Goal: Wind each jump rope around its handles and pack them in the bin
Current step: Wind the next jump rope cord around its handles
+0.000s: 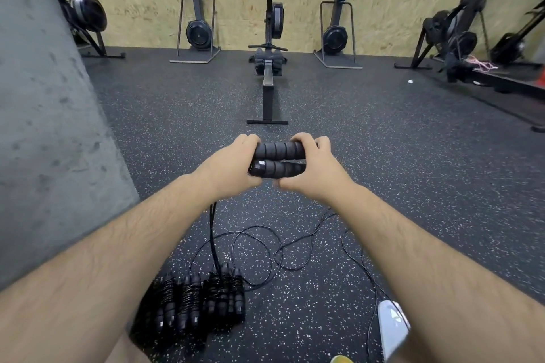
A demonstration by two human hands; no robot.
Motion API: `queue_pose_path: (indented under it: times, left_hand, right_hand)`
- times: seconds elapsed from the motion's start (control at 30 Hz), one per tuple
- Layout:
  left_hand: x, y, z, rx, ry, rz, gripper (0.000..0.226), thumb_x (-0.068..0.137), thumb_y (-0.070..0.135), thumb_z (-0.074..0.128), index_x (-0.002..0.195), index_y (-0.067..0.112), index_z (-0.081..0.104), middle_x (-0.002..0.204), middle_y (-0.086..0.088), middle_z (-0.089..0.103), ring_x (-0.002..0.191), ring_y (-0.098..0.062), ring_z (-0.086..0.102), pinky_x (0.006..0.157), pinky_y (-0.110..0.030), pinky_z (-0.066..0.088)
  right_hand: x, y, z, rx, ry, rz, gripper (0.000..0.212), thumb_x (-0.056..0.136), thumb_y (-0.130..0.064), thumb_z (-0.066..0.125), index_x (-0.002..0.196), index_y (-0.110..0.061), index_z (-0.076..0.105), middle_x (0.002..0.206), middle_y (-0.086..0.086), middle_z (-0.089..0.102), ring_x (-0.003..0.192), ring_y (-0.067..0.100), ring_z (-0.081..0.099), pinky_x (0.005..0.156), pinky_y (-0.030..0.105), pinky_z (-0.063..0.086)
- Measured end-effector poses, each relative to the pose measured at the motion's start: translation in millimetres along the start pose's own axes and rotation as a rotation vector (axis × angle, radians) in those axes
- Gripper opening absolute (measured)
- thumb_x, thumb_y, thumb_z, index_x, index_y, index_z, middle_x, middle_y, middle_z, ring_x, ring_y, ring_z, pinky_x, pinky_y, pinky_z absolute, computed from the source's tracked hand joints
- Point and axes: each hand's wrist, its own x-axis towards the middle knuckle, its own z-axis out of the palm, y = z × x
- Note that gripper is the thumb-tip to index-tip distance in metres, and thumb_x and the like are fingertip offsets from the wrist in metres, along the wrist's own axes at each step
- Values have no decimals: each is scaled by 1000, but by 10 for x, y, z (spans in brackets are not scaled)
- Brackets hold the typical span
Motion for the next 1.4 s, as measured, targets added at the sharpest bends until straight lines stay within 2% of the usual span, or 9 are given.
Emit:
queue_pose_path:
  times: [0.17, 0.3, 0.4, 0.73, 0.9, 0.97, 1.07, 1.2, 1.4]
  left_hand:
    - [17, -19, 22, 9, 12, 37, 39, 84, 21, 66, 116, 14, 45, 104, -2, 43, 85, -30, 57, 69, -36, 39]
    - [29, -44, 44, 12, 25, 23, 42, 83, 22, 67, 117, 16, 45, 105, -2, 44, 87, -31, 58, 76, -41, 47]
    - [38, -56, 84, 16, 57, 22, 42, 83, 21, 66, 118, 16, 44, 105, -3, 43, 85, -34, 58, 77, -44, 49]
    - [37, -65, 89, 107, 67, -21, 40, 80, 2, 57, 114, 13, 40, 106, -5, 35, 71, -32, 53, 63, -43, 45]
    - [24, -63, 45, 124, 51, 6, 47, 77, 2, 57, 120, 13, 42, 107, -7, 38, 69, -30, 53, 62, -41, 45]
    - [21, -53, 34, 117, 49, 25, 52, 77, 5, 59, 125, 16, 43, 107, -6, 39, 71, -31, 55, 64, -41, 47]
    - [30, -45, 38, 111, 96, 63, 40, 78, 18, 66, 114, 14, 47, 102, -4, 40, 75, -29, 53, 66, -37, 43]
    - [66, -85, 36, 376, 254, 229, 39, 69, 39, 60, 97, 12, 54, 94, -5, 55, 86, -30, 52, 72, -40, 41]
    - [30, -42, -50, 408, 227, 324, 67, 66, 51, 51, 121, 12, 58, 105, -2, 60, 95, -28, 54, 80, -42, 44]
  right_hand:
    - [2, -39, -5, -97, 33, 40, 68, 62, -52, 76, 120, -49, 41, 115, -4, 34, 108, 28, 47, 94, 43, 50]
    - [4, -51, 14, -19, 48, 80, 65, 61, -49, 78, 114, -48, 40, 113, -2, 33, 105, 29, 50, 93, 43, 50]
    - [4, -76, 31, -38, 91, 71, 68, 64, -46, 78, 120, -42, 40, 115, 0, 34, 106, 31, 49, 94, 43, 49]
    - [-15, -184, 31, -205, 132, 4, 57, 77, -19, 70, 124, -27, 40, 122, 6, 32, 101, 37, 51, 83, 45, 50]
    - [-45, -238, -8, -276, 86, -72, 55, 78, -27, 67, 127, -34, 42, 114, 4, 35, 86, 34, 52, 77, 41, 51]
    - [-44, -237, -25, -284, 91, -68, 53, 77, -30, 66, 124, -33, 43, 112, 4, 37, 88, 34, 51, 78, 40, 50]
    - [-32, -202, -14, -290, 91, -102, 52, 78, -32, 67, 124, -26, 44, 116, 3, 42, 98, 33, 47, 82, 40, 45]
    - [-18, -202, -45, -234, 93, -170, 45, 76, -33, 67, 116, -20, 50, 111, 1, 51, 99, 31, 49, 83, 38, 42]
    - [-19, -186, -65, -216, 131, -231, 44, 74, -38, 68, 112, -22, 55, 104, 1, 54, 95, 32, 54, 85, 39, 47]
